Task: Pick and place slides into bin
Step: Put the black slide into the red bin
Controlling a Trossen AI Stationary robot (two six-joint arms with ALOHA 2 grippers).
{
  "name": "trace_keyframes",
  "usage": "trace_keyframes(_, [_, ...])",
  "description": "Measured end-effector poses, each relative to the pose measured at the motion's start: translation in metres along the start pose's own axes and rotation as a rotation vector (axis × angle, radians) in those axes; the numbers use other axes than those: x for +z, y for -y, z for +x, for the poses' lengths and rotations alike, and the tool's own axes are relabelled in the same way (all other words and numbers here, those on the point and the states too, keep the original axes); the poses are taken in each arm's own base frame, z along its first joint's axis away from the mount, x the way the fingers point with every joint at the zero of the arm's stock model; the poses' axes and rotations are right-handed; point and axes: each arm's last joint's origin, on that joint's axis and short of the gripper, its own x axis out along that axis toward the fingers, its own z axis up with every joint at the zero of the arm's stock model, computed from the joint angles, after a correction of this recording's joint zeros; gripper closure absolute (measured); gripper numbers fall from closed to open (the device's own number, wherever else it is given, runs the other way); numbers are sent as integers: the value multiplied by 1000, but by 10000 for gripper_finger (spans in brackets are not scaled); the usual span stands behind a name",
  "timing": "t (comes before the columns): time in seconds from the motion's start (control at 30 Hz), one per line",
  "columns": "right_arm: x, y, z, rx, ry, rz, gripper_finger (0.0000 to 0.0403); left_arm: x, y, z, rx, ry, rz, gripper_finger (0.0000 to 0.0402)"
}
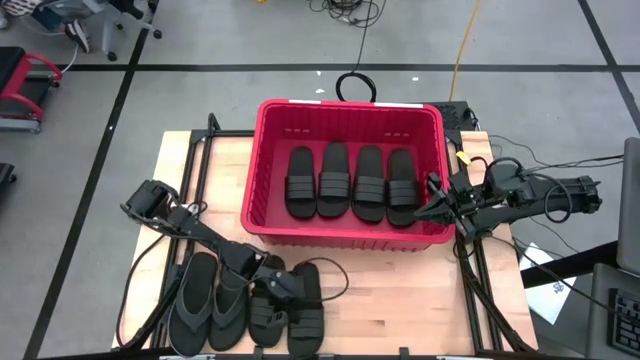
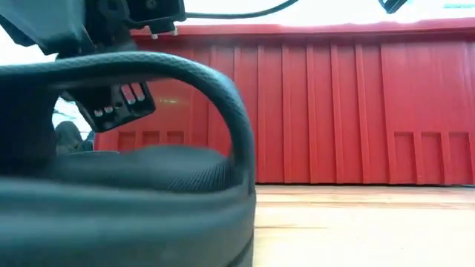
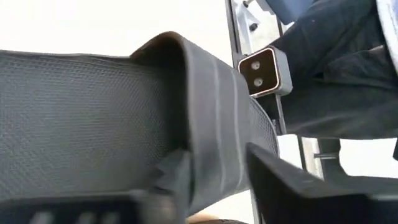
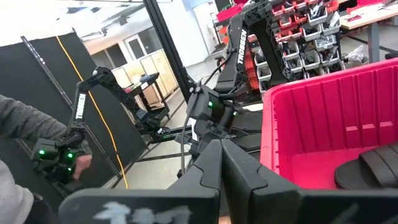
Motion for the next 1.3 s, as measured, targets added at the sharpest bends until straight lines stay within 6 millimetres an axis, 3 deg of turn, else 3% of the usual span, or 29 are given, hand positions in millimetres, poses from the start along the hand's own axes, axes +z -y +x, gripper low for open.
trace_keyframes(0.13, [0, 0, 0, 0, 0, -11, 403, 5, 1, -1, 0, 19, -5, 381])
trace_keyframes(0.37, [0, 0, 0, 0, 0, -12, 403, 26, 16, -7, 0, -26, 60, 396])
trace_keyframes(0.67, [0, 0, 0, 0, -1, -12, 403, 73, 72, -44, -49, -131, 213, 399])
trace_keyframes(0.9, [0, 0, 0, 0, -1, -47, 403, 115, 105, -106, 80, -148, 286, 400])
trace_keyframes(1.03, [0, 0, 0, 1, 5, -25, 403, 148, 117, -158, 200, -1, 333, 401])
trace_keyframes(1.2, [1, 1, 2, -26, 15, -48, 403, 187, 110, -221, 359, 255, 298, 401])
trace_keyframes(1.3, [0, 3, 6, -52, 4, -89, 403, 203, 98, -248, 436, 360, 287, 401])
